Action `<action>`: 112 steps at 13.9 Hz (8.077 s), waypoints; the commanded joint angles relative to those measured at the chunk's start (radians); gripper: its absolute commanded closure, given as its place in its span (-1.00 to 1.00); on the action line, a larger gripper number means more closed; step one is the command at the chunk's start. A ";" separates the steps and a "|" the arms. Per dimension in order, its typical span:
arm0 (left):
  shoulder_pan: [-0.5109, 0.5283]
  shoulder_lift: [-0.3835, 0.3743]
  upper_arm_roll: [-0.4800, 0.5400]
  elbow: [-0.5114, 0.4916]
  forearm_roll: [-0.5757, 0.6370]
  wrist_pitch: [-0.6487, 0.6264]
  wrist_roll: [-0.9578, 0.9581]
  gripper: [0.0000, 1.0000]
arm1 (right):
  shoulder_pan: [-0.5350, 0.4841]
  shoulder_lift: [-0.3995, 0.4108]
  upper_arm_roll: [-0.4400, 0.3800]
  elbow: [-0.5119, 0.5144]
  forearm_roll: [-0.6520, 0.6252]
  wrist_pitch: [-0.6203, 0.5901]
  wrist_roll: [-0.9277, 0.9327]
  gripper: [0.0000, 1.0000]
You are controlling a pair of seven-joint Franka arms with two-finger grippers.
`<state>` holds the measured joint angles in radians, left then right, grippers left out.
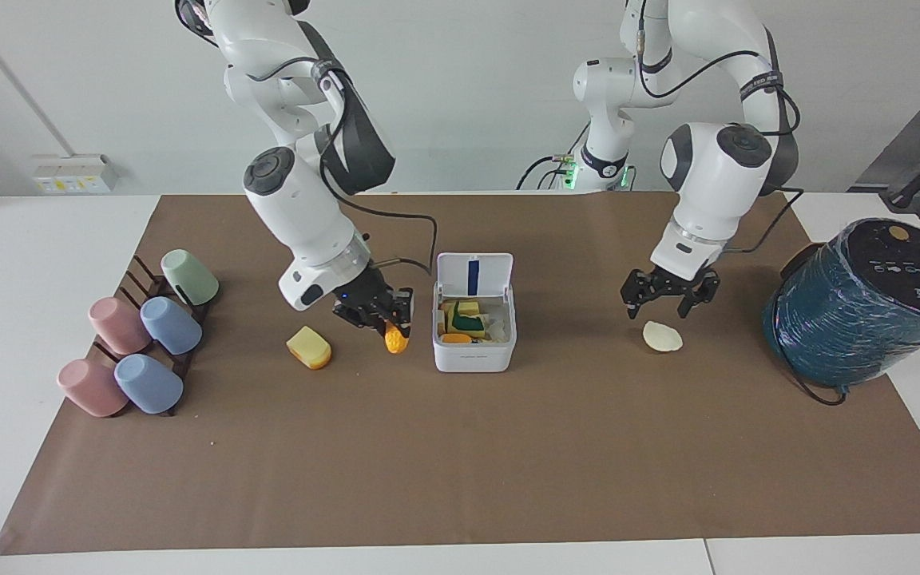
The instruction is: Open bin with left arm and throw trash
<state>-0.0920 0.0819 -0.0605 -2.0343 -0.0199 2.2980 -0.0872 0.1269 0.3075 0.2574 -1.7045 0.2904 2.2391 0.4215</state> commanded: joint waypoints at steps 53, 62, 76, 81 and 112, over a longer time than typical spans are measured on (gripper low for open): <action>-0.431 -0.017 -0.010 0.158 -0.054 -0.038 -0.279 -1.00 | -0.263 -0.042 -0.012 -0.428 -0.326 0.281 -0.092 1.00; -0.118 -0.174 -0.010 0.149 -0.009 -0.342 -0.007 -1.00 | -0.250 -0.087 0.058 -0.124 -0.306 -0.133 0.017 1.00; 0.058 -0.101 -0.005 0.513 -0.005 -0.762 0.101 -1.00 | -0.046 0.027 0.183 -0.017 -0.063 0.048 0.387 1.00; 0.084 -0.159 -0.005 0.408 0.006 -0.684 0.118 -1.00 | -0.030 0.041 0.181 -0.032 -0.065 0.070 0.387 0.54; 0.087 -0.162 -0.005 0.407 0.026 -0.704 0.110 -1.00 | -0.188 -0.425 -0.265 0.025 -0.315 -0.582 -0.281 -1.00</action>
<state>-0.0172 -0.0516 -0.0600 -1.5945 -0.0131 1.5814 0.0154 -0.0969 -0.0799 0.0736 -1.6954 -0.0585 1.7199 0.2141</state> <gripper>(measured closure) 0.000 0.000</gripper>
